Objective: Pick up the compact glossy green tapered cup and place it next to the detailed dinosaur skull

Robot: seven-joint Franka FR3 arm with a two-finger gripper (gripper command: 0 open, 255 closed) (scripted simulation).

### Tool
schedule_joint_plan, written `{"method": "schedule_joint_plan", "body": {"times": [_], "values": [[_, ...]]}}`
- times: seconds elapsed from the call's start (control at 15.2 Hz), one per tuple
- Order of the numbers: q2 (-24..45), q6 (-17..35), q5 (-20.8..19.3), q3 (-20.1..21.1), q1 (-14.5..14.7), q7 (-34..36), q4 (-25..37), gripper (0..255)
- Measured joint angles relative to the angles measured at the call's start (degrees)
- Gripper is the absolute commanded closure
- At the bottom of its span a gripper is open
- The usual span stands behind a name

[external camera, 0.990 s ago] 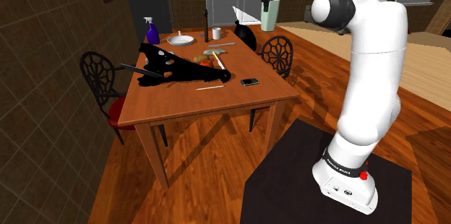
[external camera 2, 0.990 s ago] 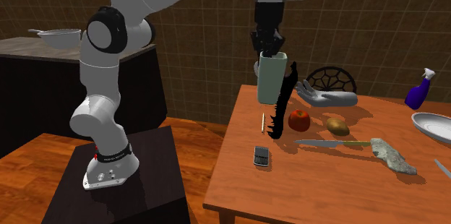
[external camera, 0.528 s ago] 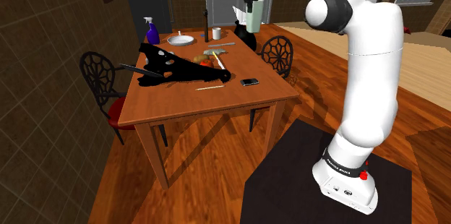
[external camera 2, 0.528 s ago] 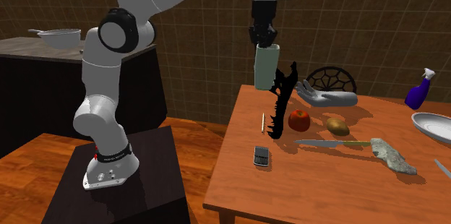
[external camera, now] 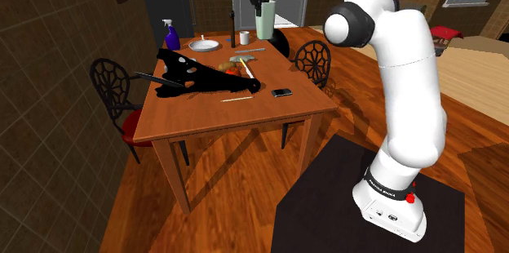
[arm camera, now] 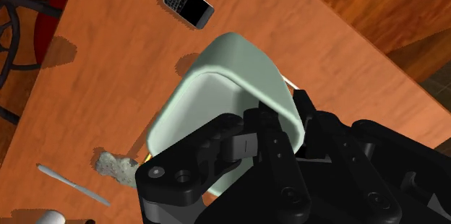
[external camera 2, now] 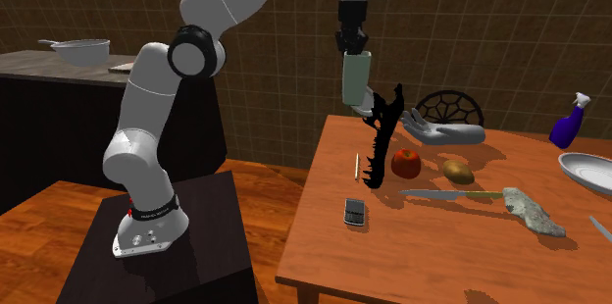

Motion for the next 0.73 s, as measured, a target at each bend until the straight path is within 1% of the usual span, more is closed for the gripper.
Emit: {"method": "schedule_joint_plan", "body": {"times": [0.07,0.33,0.46,0.73], "values": [[0.93,-0.83,0.12,0.25,0.47,0.75,1.39,255],[-4.36,5.66,-1.48,-0.11,3.41,1.39,-10.56,255],[-6.6,8.72,-2.16,-0.19,4.31,1.51,-15.83,255],[-9.32,13.57,-3.01,-0.19,5.4,1.77,-23.36,255]]}}
